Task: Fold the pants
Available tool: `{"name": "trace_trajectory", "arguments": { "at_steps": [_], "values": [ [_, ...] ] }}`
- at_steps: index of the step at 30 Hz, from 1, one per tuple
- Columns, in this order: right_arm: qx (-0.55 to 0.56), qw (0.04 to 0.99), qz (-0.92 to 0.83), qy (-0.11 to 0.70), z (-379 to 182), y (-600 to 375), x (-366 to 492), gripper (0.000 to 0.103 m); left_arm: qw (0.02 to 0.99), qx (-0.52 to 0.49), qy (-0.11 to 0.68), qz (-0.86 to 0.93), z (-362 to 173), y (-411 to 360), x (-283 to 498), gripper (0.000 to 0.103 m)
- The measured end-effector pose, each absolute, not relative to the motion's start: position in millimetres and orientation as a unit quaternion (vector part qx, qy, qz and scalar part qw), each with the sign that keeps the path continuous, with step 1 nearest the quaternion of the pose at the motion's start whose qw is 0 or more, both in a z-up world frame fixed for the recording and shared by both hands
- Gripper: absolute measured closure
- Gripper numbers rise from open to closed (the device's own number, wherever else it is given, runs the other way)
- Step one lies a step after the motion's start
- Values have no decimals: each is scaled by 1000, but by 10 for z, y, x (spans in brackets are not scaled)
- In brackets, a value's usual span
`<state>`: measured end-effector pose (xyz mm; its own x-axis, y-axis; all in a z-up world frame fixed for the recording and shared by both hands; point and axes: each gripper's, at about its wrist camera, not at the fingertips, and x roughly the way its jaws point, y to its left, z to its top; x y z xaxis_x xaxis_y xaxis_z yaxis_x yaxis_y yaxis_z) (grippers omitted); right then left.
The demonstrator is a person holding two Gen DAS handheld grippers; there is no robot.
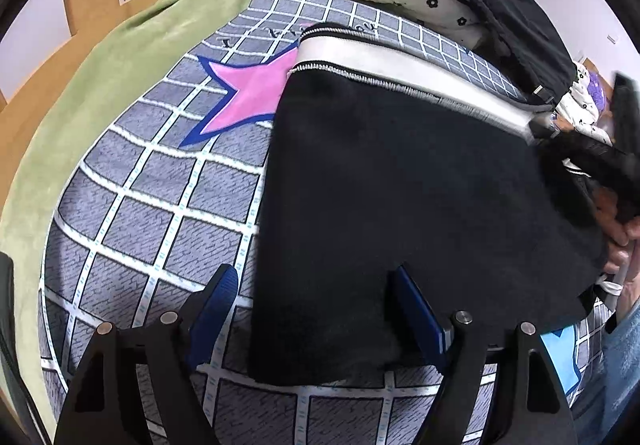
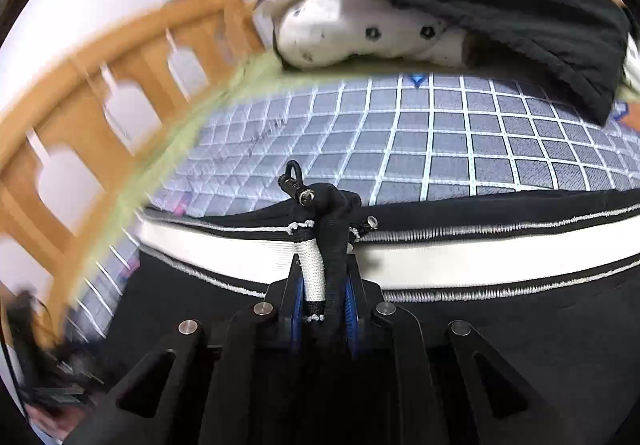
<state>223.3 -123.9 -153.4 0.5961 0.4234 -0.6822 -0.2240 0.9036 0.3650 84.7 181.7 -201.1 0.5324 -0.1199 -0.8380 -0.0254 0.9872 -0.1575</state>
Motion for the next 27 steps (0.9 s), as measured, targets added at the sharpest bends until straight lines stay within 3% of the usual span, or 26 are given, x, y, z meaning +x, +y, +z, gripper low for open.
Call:
{"name": "trace_trajectory", "arguments": {
  "at_steps": [4, 6, 10, 16, 22, 27],
  "values": [
    [38, 869, 147, 471, -1899, -1041, 2357, 80, 883, -63, 463, -32, -1922, 1771, 817, 24],
    [17, 872, 143, 468, -1766, -1026, 2326, 70, 889, -52, 453, -30, -1892, 1736, 798, 24],
    [11, 893, 133, 430, -1418, -1140, 2011, 65, 884, -51, 463, -34, -1924, 1716, 830, 24],
    [-39, 878, 162, 448, -1343, -1138, 1301, 54, 872, -81, 481, -39, -2013, 1780, 870, 22],
    [-1, 879, 132, 457, -1684, -1385, 653, 48, 875, -77, 477, -33, -2036, 1757, 862, 22],
    [26, 893, 92, 440, -1419, -1626, 428, 48, 877, -95, 471, -31, -2017, 1807, 782, 24]
  ]
}}
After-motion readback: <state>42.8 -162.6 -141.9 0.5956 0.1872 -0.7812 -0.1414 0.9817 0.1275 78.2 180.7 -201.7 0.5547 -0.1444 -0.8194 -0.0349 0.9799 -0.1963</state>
